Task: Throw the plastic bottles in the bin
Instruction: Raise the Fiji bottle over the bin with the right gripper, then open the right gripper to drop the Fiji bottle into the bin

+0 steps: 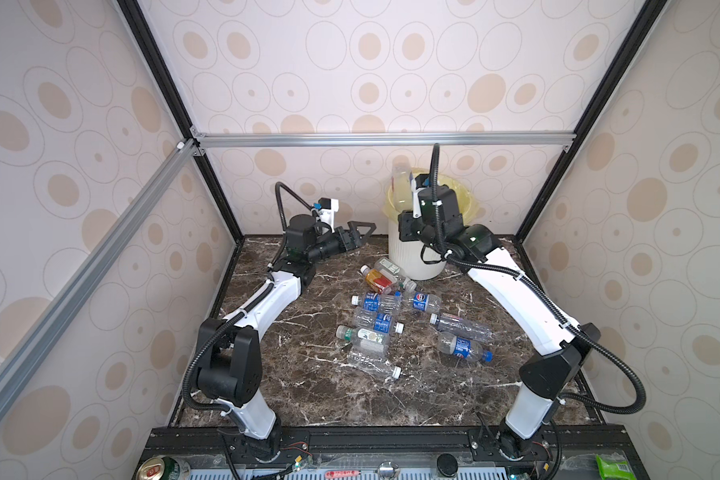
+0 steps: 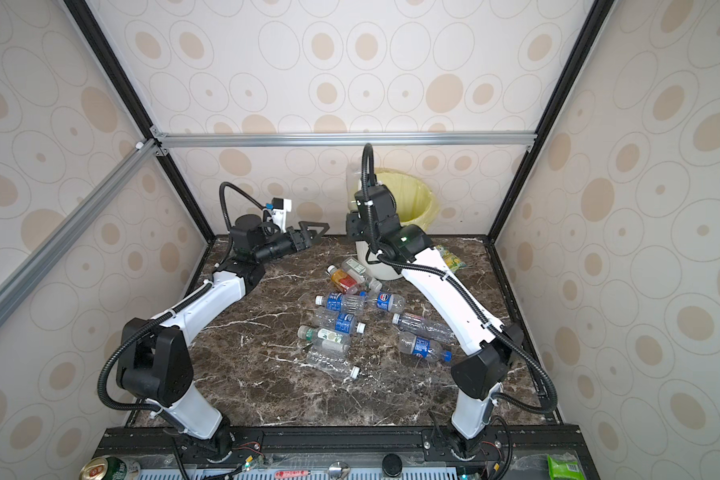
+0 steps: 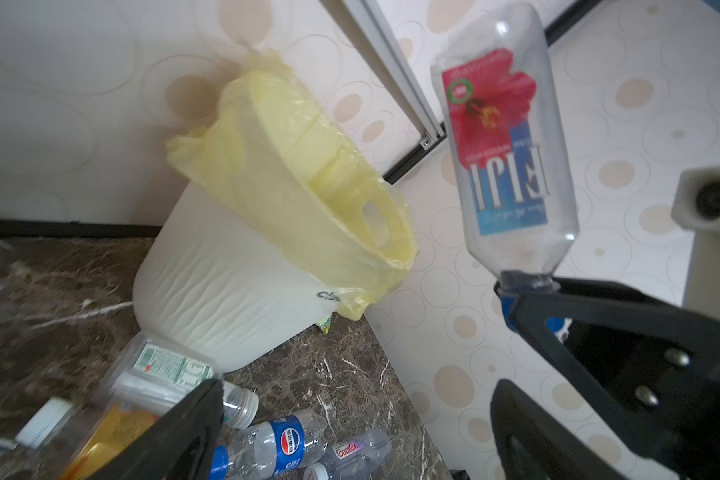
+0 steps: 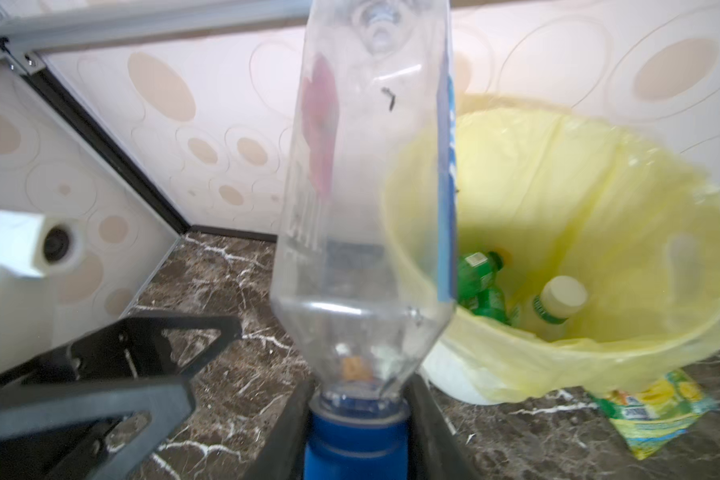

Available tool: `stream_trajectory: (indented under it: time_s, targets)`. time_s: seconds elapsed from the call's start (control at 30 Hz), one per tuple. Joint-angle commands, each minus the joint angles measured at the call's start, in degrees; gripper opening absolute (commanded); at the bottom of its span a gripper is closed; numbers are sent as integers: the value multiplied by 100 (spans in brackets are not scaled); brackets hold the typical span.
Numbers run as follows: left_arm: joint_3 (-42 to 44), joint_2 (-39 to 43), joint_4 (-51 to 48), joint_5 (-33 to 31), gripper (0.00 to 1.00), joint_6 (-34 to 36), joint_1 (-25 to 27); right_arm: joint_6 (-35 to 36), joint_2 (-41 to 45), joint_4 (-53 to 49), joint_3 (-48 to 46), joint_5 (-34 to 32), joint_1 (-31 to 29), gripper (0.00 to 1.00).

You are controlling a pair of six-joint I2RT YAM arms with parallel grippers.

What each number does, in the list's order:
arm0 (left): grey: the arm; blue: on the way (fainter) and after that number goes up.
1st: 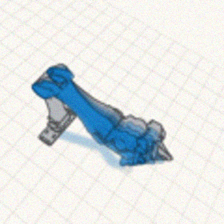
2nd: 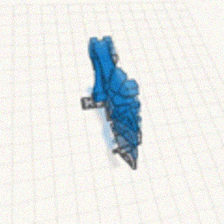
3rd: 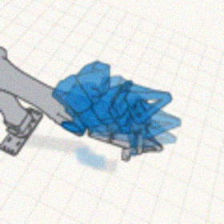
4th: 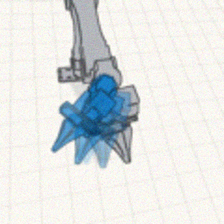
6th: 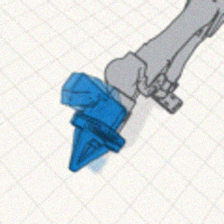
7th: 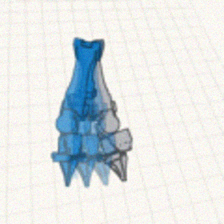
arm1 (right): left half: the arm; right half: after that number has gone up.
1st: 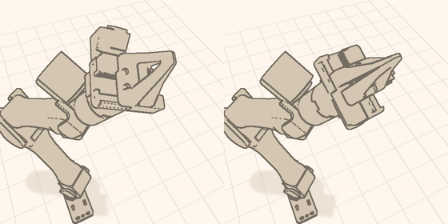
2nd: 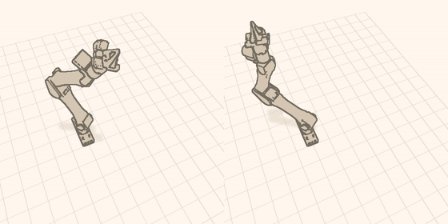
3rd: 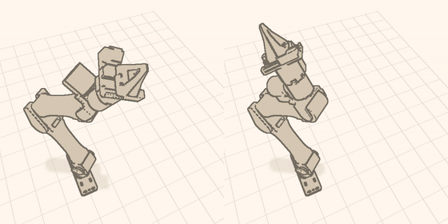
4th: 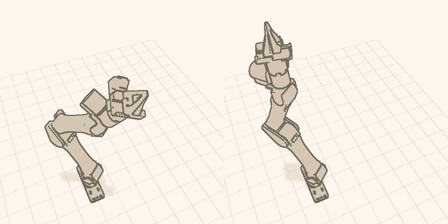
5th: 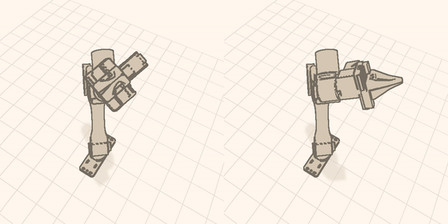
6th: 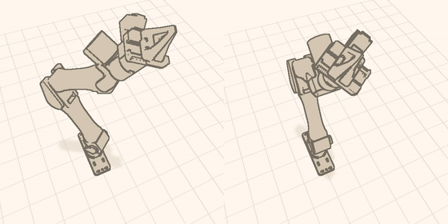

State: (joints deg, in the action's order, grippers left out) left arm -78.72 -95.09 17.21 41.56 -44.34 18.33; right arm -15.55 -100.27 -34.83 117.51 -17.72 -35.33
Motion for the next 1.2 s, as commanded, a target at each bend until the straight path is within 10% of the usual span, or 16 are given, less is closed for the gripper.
stream_trajectory:
  time_s: [0.0,0.37,0.57,0.7,0.87,1.17]
  targets:
    - [-784,146,-896,-494,99,1066,330,562,410,-268,531,-305,101,14]
    - [-2218,-142,-2267,-1754,99,2334,1213,1337,1124,330,939,-920,365,16]
    - [-2185,-289,-2560,-2058,99,2552,1252,302,221,-143,825,157,1244,20]
    - [-2097,-257,-2754,-2293,99,2620,1252,-21,-877,-1381,2110,233,1441,48]
    - [-1965,-160,-2904,-2639,99,2830,1251,-80,-177,-302,863,313,1436,79]
    - [-1849,-188,-2864,-3107,99,2798,1252,-119,65,-255,451,214,1440,95]
